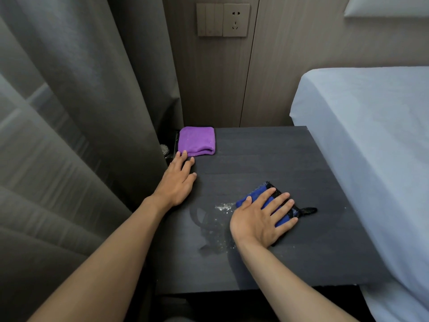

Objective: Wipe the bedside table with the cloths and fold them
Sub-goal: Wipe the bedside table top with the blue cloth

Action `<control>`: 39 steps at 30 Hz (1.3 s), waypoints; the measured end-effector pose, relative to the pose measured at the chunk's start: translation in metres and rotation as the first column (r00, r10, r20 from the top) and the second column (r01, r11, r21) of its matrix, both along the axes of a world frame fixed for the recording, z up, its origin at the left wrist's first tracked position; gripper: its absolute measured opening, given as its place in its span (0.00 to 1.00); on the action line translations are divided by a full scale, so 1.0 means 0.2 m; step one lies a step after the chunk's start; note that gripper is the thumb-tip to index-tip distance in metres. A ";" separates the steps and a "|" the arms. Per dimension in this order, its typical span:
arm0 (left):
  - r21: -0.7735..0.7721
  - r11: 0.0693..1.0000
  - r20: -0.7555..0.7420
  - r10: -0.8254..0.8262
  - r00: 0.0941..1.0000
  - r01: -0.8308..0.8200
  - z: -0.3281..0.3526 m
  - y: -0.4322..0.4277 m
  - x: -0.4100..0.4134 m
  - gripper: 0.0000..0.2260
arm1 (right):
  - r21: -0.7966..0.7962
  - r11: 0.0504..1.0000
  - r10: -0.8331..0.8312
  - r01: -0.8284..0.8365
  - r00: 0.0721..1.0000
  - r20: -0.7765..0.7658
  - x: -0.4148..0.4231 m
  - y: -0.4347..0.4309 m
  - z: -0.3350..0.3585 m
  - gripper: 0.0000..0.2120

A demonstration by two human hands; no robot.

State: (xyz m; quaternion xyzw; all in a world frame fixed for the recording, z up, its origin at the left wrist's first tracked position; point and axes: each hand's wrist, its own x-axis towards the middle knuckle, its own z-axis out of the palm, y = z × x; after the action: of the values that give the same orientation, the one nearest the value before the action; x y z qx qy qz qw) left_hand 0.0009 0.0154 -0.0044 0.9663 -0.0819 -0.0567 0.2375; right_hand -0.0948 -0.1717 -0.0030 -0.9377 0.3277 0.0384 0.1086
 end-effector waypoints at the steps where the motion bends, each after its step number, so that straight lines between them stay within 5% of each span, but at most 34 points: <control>1: 0.005 1.000 -0.020 0.001 1.000 -0.001 0.01 0.00 0.00 0.26 | 0.003 1.000 0.007 -0.007 1.000 0.003 0.00 0.03 0.00 0.32; 14: 0.048 0.999 -0.180 0.013 0.984 -0.005 0.08 -0.03 0.01 0.27 | 0.079 0.967 0.237 -0.241 0.970 0.056 -0.03 0.34 0.01 0.31; 21: 0.007 1.000 -0.222 0.009 0.975 -0.008 0.11 -0.02 0.03 0.26 | 0.090 0.897 0.416 -0.433 0.895 0.164 -0.07 0.54 -0.02 0.37; 25: 0.015 1.000 -0.219 -0.007 0.976 0.010 0.10 -0.01 0.04 0.26 | 0.076 0.877 0.434 -0.474 0.850 0.298 -0.08 0.58 0.00 0.31; 32: 0.059 0.998 -0.208 -0.008 0.978 0.020 0.08 -0.01 0.04 0.29 | -0.001 0.649 0.733 -0.761 0.625 0.269 -0.13 0.48 -0.02 0.30; 39: 0.168 0.985 -0.158 -0.007 0.987 0.034 0.08 -0.04 0.01 0.32 | -0.069 0.295 0.941 -0.953 0.277 0.193 -0.17 0.32 0.00 0.25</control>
State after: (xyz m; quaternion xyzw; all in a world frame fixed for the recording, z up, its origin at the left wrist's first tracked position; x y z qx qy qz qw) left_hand 0.0036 0.0082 0.0110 0.9746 -0.0677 -0.1419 0.1593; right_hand -0.1285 -0.1082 -0.0038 -0.9437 -0.3062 0.0127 0.1243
